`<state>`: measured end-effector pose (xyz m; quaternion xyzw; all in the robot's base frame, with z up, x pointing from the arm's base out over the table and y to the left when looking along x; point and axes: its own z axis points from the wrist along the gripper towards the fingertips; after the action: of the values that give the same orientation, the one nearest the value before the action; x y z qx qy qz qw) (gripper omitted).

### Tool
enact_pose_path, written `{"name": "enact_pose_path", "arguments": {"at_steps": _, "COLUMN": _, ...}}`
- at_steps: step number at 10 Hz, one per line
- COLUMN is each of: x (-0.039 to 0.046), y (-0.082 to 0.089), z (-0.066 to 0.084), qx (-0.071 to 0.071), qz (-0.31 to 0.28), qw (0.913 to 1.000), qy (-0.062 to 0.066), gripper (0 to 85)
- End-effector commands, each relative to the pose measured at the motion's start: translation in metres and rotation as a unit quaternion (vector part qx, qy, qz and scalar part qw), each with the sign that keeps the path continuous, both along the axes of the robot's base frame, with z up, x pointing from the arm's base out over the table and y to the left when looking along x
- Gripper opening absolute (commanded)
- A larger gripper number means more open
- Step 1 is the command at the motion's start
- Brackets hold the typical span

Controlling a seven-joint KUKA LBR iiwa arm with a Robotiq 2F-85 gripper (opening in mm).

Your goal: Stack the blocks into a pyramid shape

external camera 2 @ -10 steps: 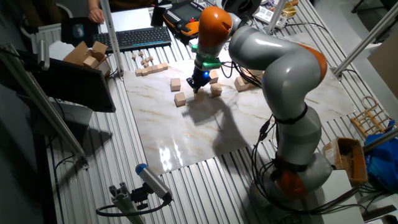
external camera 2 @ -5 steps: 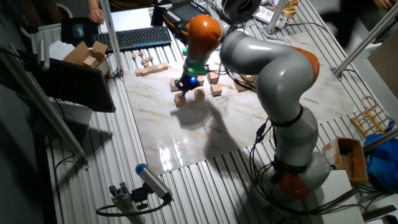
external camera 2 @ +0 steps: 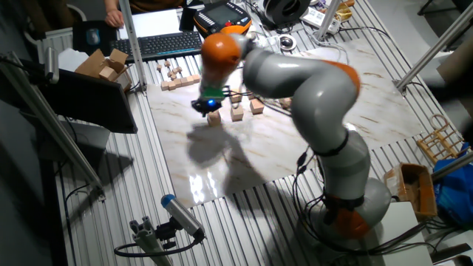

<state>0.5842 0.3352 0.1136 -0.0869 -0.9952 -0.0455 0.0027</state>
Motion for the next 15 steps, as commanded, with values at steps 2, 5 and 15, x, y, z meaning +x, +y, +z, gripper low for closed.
{"name": "enact_pose_path", "arguments": {"at_steps": 2, "x": 0.0042, "y": -0.006, "z": -0.012, "qx": -0.035, "qz": 0.026, "qw": 0.9990, "qy": 0.005, "gripper": 0.0}}
{"name": "enact_pose_path", "arguments": {"at_steps": 5, "x": 0.0011, "y": -0.014, "z": -0.032, "qx": -0.044, "qz": 0.040, "qw": 0.9982, "qy": 0.001, "gripper": 0.0}}
{"name": "enact_pose_path", "arguments": {"at_steps": 15, "x": 0.0098, "y": -0.030, "z": -0.068, "qx": -0.044, "qz": 0.045, "qw": 0.9979, "qy": -0.014, "gripper": 0.0}}
